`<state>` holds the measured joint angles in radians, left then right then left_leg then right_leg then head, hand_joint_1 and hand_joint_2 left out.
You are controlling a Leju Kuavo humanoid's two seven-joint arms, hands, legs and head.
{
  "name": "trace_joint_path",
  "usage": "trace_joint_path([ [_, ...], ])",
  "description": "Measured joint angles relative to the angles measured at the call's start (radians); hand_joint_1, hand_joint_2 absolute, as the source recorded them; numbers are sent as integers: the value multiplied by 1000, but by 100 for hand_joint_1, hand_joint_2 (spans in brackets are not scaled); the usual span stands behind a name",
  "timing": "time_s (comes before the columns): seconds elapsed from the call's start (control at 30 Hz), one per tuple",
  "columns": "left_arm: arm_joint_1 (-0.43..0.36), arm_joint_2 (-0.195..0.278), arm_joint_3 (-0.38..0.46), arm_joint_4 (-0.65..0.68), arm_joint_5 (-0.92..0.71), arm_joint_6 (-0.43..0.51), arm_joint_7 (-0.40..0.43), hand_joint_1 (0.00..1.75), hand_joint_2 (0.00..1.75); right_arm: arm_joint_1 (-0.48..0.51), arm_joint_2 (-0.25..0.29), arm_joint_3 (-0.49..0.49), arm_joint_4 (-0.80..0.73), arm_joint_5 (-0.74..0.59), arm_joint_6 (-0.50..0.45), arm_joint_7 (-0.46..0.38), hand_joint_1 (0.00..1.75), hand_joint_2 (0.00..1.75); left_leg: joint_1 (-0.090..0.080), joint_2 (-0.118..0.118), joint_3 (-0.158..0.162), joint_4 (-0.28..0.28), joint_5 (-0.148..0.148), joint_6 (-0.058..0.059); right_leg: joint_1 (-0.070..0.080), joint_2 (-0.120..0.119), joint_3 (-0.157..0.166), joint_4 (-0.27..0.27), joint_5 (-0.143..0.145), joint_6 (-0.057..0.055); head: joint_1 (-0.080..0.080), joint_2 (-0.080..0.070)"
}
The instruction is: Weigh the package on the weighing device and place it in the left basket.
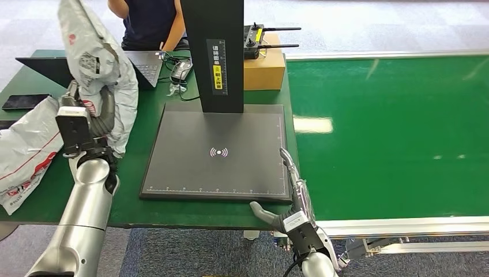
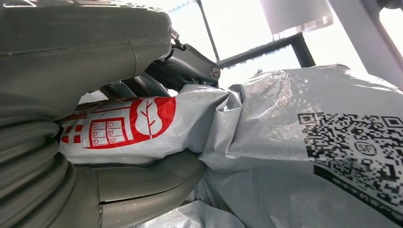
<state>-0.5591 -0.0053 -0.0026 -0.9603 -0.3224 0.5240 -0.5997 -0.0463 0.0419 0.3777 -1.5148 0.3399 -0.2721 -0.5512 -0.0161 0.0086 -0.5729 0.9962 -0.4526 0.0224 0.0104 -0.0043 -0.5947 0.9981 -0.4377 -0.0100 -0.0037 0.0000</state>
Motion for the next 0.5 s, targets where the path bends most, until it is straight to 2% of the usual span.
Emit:
trace_joint_path([
  [0.23,-43,44,106,9,-57,155,-7,175,175,7,-2,0,1,0,-9,-4,0,175,0,0,0,0,0,0,0,0,0,0,0,0,0,0],
  [0.33,-74,50,195,25,-273,172,-11,175,175,7,-1,0,3,0,-13,-4,0,175,1,0,0,0,0,-1,1,0,0,0,0,0,0,0],
  [0.4,-104,48,287,36,-452,173,-15,175,175,8,-1,0,3,2,-14,-4,0,175,1,1,0,0,0,-1,1,1,0,0,0,0,0,0],
  [0.5,-148,42,418,50,-623,174,-14,175,175,9,-1,0,3,5,-7,-4,0,175,1,2,0,0,0,-1,1,3,-1,0,0,0,0,0],
])
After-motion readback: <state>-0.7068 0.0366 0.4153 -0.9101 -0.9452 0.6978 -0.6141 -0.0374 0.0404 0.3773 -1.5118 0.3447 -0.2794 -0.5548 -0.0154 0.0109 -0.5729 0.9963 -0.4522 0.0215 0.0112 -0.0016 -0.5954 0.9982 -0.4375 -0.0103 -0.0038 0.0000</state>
